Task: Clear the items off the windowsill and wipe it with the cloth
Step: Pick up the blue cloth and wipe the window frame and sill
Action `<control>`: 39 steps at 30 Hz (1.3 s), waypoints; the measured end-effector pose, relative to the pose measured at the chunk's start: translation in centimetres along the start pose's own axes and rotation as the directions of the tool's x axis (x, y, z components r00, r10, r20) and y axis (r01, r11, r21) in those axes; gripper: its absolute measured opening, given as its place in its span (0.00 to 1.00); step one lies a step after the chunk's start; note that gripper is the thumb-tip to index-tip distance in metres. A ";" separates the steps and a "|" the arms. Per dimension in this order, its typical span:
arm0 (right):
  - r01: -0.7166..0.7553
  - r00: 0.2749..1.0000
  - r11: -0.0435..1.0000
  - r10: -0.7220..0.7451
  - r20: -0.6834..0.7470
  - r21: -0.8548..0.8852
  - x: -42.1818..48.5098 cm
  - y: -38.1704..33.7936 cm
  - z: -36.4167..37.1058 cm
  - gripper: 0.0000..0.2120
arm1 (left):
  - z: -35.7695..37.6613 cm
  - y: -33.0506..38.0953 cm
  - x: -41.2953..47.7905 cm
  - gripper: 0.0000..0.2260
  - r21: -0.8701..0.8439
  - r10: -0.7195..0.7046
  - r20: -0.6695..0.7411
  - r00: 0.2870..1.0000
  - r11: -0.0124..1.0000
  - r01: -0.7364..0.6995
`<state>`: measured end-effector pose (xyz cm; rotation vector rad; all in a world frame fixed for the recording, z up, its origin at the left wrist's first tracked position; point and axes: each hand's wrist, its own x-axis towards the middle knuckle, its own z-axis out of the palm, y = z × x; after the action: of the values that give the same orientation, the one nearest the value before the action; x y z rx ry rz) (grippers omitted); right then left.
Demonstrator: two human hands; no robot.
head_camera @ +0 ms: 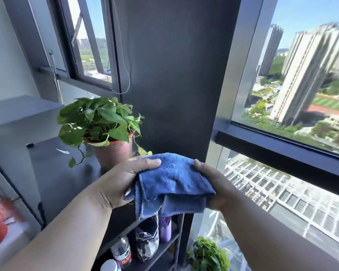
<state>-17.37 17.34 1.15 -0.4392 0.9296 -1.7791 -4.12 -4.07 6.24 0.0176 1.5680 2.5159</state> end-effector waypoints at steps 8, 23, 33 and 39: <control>0.064 0.997 0.935 -0.072 0.010 0.348 -5.0 2.8 -2.2 0.33 | 2.3 -3.4 5.4 0.21 0.069 0.051 -0.365 0.930 0.997 -0.027; 0.511 0.718 0.814 -0.581 -0.383 -0.278 -8.5 -11.1 -8.7 0.13 | 9.4 -3.7 13.4 0.13 0.672 0.452 -0.522 0.723 0.741 0.022; -0.522 0.735 -0.363 -0.651 -0.191 -0.772 -0.1 -19.7 -17.5 0.33 | 13.4 -4.9 13.8 0.18 0.693 0.400 -0.478 0.782 0.718 0.057; -0.480 0.768 -0.321 -0.604 -0.213 -0.817 3.3 -19.7 -17.2 0.36 | 12.8 -7.2 14.2 0.11 0.635 0.371 -0.558 0.742 0.767 0.094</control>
<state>-42.50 24.19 4.86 -0.9389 3.1328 -0.4466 -15.70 12.60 4.31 -0.7793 2.7381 2.0299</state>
